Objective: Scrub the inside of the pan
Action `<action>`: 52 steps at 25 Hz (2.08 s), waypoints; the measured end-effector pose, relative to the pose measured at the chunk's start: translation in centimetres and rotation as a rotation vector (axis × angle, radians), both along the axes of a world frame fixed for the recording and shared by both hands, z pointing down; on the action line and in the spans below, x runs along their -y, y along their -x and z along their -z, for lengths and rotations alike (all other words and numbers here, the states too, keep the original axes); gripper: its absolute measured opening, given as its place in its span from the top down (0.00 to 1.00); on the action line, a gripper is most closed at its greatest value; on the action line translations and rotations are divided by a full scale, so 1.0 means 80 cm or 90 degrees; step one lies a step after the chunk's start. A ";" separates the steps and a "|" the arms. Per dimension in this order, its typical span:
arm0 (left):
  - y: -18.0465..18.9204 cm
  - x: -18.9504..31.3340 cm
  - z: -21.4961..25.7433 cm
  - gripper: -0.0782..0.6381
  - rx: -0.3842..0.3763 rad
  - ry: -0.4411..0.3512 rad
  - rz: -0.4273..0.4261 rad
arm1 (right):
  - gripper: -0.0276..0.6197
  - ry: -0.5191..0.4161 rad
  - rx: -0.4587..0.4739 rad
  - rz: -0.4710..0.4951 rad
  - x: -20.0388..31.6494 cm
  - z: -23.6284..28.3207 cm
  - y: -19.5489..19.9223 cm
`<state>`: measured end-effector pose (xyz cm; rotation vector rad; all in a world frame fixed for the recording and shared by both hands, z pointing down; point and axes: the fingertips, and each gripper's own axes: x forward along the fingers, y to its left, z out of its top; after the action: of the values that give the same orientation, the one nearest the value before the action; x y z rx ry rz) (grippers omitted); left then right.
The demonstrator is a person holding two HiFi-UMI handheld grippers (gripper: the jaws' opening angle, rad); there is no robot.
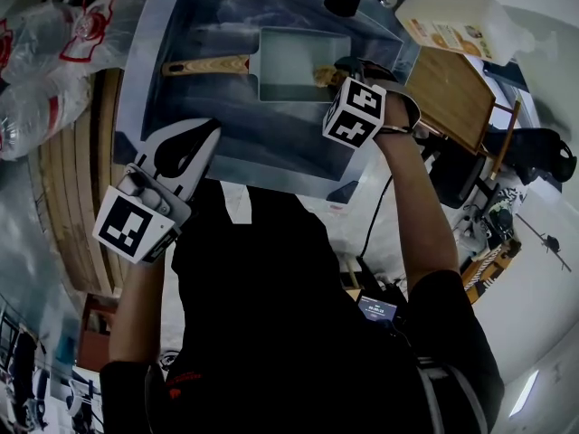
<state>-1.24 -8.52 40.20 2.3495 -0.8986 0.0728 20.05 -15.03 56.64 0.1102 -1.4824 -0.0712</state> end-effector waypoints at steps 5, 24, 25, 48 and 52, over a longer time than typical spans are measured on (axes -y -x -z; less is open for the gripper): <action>0.004 0.006 -0.005 0.86 0.001 0.008 0.009 | 0.67 -0.012 0.000 -0.010 0.028 -0.003 0.001; 0.013 0.004 -0.006 0.86 0.006 0.013 0.018 | 0.67 -0.080 0.013 -0.037 0.079 -0.004 -0.001; 0.013 0.003 -0.006 0.86 0.007 0.013 0.018 | 0.67 -0.083 0.014 -0.037 0.079 -0.004 -0.001; 0.008 -0.059 0.115 0.86 0.048 -0.127 -0.092 | 0.67 -0.270 0.316 -0.232 -0.038 0.217 0.029; 0.009 -0.066 0.142 0.86 0.058 -0.155 -0.103 | 0.67 -0.300 0.368 -0.264 -0.064 0.258 0.026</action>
<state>-1.97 -3.23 28.84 2.6621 -0.7955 0.1438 17.94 -9.95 36.01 0.8755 -1.9633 -0.0530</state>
